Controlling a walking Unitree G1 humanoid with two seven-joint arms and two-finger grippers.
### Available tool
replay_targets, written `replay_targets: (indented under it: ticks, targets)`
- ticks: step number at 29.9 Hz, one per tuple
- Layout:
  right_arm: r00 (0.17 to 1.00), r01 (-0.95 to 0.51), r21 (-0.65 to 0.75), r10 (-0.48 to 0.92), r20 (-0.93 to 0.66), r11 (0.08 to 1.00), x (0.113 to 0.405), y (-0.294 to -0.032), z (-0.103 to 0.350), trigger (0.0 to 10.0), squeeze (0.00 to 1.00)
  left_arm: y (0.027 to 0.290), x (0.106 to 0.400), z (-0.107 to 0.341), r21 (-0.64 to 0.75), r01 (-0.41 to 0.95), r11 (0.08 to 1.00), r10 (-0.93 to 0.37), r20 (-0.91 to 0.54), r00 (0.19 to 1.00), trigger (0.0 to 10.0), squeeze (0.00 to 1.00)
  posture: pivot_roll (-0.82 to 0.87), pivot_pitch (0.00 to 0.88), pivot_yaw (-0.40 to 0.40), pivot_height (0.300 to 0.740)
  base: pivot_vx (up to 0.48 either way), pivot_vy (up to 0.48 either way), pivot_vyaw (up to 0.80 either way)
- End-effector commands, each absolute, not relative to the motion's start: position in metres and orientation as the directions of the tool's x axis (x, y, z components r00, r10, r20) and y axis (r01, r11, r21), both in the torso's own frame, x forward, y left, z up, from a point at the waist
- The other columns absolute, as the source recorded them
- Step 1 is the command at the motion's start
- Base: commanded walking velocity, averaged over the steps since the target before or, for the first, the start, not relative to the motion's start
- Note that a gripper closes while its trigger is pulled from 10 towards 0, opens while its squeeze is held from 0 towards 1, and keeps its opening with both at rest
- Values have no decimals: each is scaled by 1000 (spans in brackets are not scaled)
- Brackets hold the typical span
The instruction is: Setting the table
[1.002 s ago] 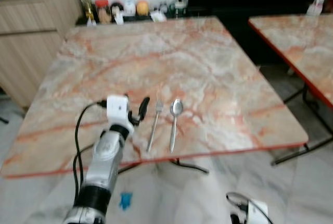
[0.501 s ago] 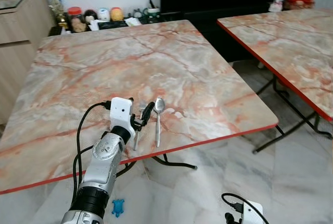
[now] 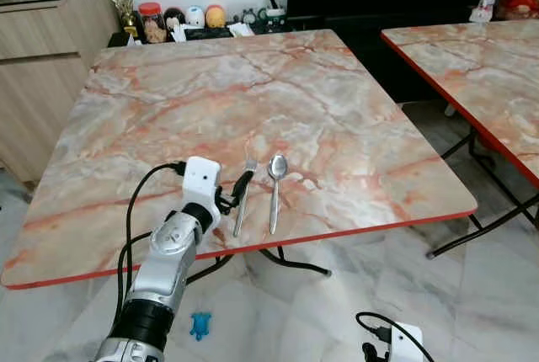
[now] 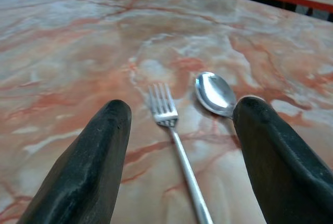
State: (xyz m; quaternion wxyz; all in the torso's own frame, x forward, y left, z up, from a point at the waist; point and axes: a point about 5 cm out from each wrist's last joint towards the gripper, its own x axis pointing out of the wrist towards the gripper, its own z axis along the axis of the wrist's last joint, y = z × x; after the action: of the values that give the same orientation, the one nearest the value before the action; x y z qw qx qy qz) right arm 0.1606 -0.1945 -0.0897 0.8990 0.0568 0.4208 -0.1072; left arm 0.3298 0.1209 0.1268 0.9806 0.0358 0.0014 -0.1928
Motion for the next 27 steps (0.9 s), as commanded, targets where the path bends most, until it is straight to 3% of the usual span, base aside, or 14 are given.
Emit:
replay_targets:
  ticks: [1, 11, 12, 13, 14, 15, 16, 18, 19, 20, 21, 27]
  targets:
    - [611, 235, 7, -142, -779, 972, 157, -194, -91, 10000, 0, 115, 333, 136, 103, 389, 915, -391, -10, 920, 10000, 0, 44, 14, -1, 740, 0, 0, 0]
    - [611, 232, 7, -140, -779, 973, 158, -194, -91, 10000, 0, 93, 354, 138, 191, 343, 920, -325, -117, 938, 10000, 0, 41, 12, 1, 740, 0, 0, 0]
    - [611, 234, 7, -141, -779, 972, 158, -194, -91, 10000, 0, 91, 357, 136, 194, 341, 920, -317, -143, 938, 10000, 290, 36, 12, 4, 740, 0, 0, 0]
    - [611, 235, 7, -142, -778, 972, 157, -194, -91, 10000, 0, 91, 358, 135, 195, 338, 921, -311, -155, 938, 10000, 455, 35, 13, 4, 740, 0, 0, 0]
    - [611, 237, 7, -143, -778, 972, 157, -194, -91, 10000, 0, 91, 359, 134, 194, 334, 923, -304, -169, 938, 10000, 729, 34, 14, 5, 740, 0, 0, 0]
    - [611, 237, 7, -143, -778, 972, 157, -194, -91, 10000, 0, 91, 359, 134, 194, 334, 923, -304, -169, 938, 10000, 729, 34, 14, 5, 740, 0, 0, 0]
    - [611, 237, 7, -143, -779, 972, 157, -194, -91, 10000, 0, 92, 359, 134, 191, 334, 923, -302, -179, 936, 10000, 871, 34, 14, 5, 740, 0, 0, 0]
    - [611, 237, 7, -143, -779, 972, 157, -194, -92, 10000, 0, 93, 360, 131, 199, 337, 920, -297, -207, 932, 10000, 859, 38, 18, 4, 740, 0, 0, 0]
    - [610, 235, 7, -142, -779, 972, 157, -193, -92, 10000, 0, 93, 360, 128, 205, 342, 917, -294, -232, 927, 10000, 737, 40, 20, 3, 740, 0, 0, 0]
    - [610, 234, 7, -141, -779, 972, 157, -193, -92, 10000, 0, 93, 361, 127, 206, 342, 917, -292, -238, 926, 10000, 737, 40, 20, 3, 740, 0, 0, 0]
    - [610, 232, 7, -140, -780, 973, 157, -193, -92, 10000, 0, 92, 361, 127, 202, 340, 918, -290, -241, 926, 10000, 0, 41, 21, 3, 740, 0, 0, 0]
    - [611, 227, 5, -138, -780, 974, 156, -194, -92, 10000, 0, 84, 366, 129, 174, 333, 927, -287, -246, 926, 10000, 0, 34, 22, 2, 740, 0, 0, 0]
